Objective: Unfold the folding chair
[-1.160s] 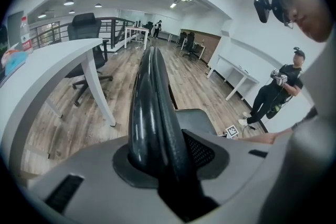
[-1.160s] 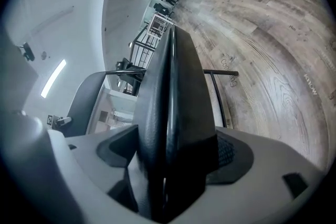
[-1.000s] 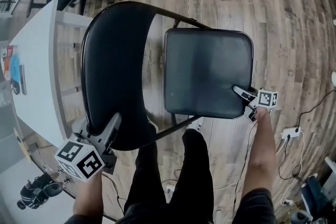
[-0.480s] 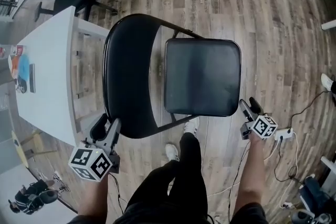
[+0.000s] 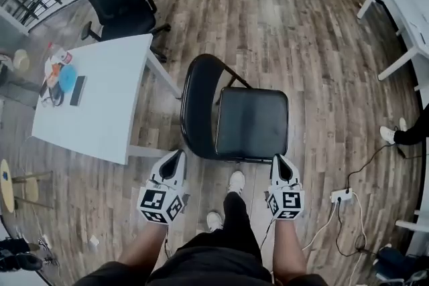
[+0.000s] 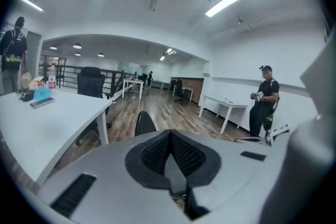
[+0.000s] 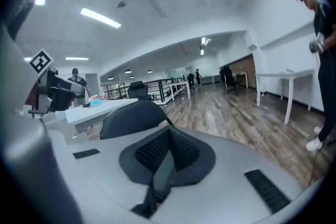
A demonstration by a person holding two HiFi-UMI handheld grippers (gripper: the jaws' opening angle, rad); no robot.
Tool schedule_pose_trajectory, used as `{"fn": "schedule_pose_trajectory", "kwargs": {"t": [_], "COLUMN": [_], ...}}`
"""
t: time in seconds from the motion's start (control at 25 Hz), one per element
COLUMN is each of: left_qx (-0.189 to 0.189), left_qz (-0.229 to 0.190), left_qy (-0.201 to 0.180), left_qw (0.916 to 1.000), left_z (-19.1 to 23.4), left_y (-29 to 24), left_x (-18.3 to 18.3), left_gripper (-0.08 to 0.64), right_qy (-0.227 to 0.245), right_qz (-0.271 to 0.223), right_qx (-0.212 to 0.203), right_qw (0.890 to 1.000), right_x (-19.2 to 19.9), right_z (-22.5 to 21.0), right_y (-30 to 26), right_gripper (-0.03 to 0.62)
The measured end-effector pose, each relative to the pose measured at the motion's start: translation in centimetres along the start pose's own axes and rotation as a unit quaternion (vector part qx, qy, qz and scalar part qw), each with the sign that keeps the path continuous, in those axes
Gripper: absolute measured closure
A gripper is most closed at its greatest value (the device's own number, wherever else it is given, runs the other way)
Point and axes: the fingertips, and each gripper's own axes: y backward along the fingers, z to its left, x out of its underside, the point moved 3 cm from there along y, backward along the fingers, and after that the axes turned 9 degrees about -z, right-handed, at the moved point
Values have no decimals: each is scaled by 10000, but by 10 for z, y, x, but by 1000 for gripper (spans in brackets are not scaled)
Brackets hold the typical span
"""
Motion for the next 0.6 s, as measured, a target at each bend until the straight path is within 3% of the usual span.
{"fn": "schedule_pose_trajectory", "kwargs": {"t": [0.12, 0.28, 0.48, 0.6], "left_qx": [182, 407, 491, 487], "left_qz": [-172, -311, -449, -501], "left_qy": [-25, -47, -205, -160], "left_qw": [9997, 9987, 9976, 9974], "left_z": [-23, -52, -84, -80], "left_y": [44, 94, 144, 162], "left_x": [-7, -15, -21, -28], "left_gripper": [555, 555, 555, 555], "right_qy": [677, 1198, 1100, 1122], "right_qz": [-272, -432, -672, -778], "right_qx": [209, 278, 378, 289], "right_qw": [9971, 9915, 9909, 9902], "right_x": [-54, -85, -112, -127], "right_z": [57, 118, 152, 168], "right_y": [49, 100, 147, 152], "right_gripper": [577, 578, 578, 578]}}
